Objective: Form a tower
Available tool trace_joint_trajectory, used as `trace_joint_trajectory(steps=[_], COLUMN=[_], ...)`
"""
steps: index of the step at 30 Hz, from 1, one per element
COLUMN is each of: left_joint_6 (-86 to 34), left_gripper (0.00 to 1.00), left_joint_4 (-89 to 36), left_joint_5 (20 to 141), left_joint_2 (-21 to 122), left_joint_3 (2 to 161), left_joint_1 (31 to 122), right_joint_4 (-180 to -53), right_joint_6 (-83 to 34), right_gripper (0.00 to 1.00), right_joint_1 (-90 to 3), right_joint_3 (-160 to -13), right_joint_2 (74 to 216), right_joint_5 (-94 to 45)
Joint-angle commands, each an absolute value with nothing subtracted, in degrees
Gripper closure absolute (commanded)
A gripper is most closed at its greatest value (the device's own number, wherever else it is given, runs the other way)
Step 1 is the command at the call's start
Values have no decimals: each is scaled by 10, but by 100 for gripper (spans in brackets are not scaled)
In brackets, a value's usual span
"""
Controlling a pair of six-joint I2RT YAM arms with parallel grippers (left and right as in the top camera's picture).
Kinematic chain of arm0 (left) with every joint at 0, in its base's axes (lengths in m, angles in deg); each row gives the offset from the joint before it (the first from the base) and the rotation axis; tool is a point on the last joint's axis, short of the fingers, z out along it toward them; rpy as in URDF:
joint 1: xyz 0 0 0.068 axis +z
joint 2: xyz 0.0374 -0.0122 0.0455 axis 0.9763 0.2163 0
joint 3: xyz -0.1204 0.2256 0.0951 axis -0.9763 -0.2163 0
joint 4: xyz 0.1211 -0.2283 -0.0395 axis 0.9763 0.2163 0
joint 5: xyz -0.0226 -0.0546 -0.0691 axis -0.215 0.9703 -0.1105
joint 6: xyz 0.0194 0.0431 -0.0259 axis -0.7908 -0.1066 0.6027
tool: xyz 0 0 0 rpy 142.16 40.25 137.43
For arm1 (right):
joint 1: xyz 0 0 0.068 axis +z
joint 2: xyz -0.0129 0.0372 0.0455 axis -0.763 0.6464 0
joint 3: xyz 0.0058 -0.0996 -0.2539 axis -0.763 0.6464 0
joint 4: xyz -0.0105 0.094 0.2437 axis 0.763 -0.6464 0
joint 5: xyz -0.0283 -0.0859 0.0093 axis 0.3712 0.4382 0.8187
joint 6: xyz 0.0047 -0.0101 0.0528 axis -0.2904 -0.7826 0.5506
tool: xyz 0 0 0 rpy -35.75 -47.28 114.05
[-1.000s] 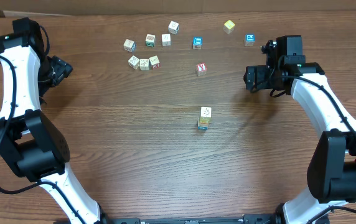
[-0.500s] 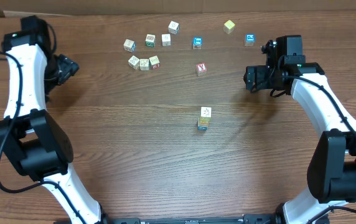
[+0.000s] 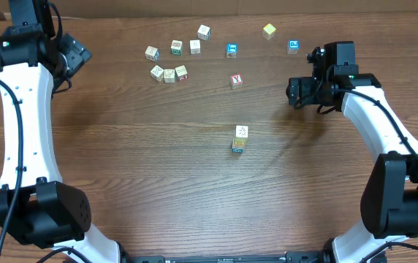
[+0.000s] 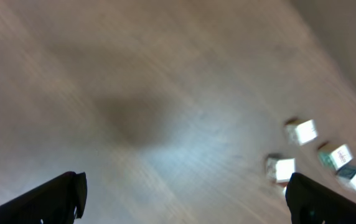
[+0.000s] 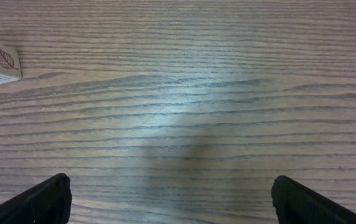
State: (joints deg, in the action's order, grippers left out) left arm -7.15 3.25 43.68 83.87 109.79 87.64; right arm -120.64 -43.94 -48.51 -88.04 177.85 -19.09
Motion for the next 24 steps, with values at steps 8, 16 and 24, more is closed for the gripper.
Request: trace_joint_trajectory(steps=[8,16,24], left_joint_6=[-286,-294,-292], left_gripper=[0,0,0], left_joint_4=[-353,-551,-780], left_joint_5=[573,583,602], left_joint_2=[751,655,568], left_joint_3=[839,606,341], left_joint_1=[841,838,839], right_joint_4=[-1204,-1204,-1204], right_joint_6=[-441,-441,-441], right_gripper=[0,0,0], right_joint_1=[-484,-484,-484], right_joint_3=[-886,-886,-886], right_joint_2=[1779,1779,1779], right_joint_5=[-187,-187,-187])
